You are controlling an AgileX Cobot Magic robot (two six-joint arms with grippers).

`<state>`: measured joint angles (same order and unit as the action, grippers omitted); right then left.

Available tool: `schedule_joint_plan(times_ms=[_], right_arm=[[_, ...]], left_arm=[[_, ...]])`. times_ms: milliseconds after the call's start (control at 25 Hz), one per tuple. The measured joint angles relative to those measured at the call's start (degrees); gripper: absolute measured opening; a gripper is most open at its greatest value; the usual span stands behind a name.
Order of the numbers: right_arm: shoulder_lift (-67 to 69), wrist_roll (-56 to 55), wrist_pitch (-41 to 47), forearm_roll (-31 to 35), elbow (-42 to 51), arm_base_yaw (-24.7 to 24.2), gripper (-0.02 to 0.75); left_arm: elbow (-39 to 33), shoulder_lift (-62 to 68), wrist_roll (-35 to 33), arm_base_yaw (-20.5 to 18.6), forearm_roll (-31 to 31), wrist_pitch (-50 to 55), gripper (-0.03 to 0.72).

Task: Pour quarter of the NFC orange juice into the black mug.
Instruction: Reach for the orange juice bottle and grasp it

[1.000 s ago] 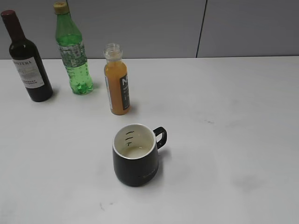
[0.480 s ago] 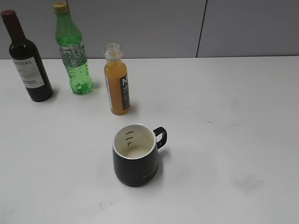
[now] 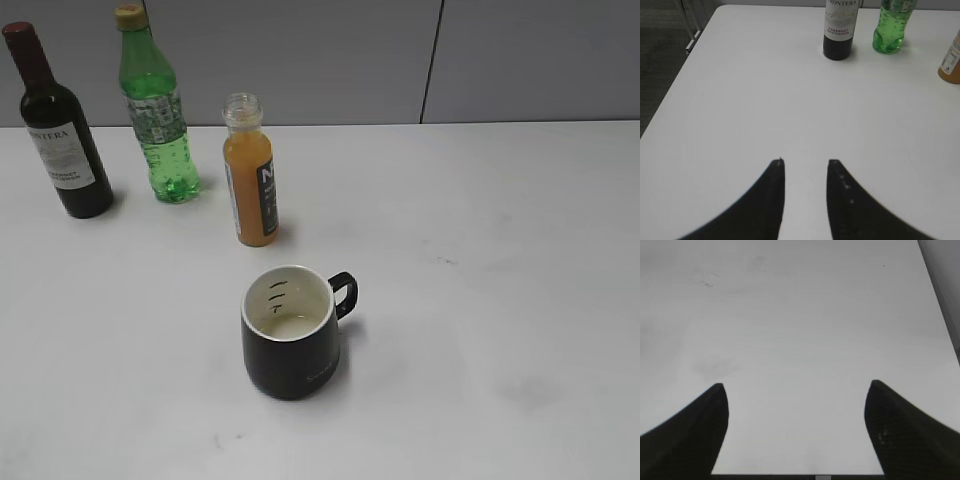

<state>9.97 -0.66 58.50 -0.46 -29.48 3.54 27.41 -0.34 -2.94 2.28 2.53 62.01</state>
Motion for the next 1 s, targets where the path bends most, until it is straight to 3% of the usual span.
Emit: schedule_joint_plan(times_ms=[360,760,1000], right_arm=[[-9.9,0.7,-2.1,-0.1,4.9,0.0,0.628],[-10.2,0.7,-4.1,1.0,5.9,0.0,0.624],[-10.2,0.7,-4.2,1.3,5.9,0.0,0.575]], left_arm=[[0.0,0.0,0.0,0.0,0.0,0.0,0.232],[0.0,0.0,0.0,0.0,0.0,0.0,0.232],[0.0,0.0,0.0,0.0,0.0,0.0,0.232]])
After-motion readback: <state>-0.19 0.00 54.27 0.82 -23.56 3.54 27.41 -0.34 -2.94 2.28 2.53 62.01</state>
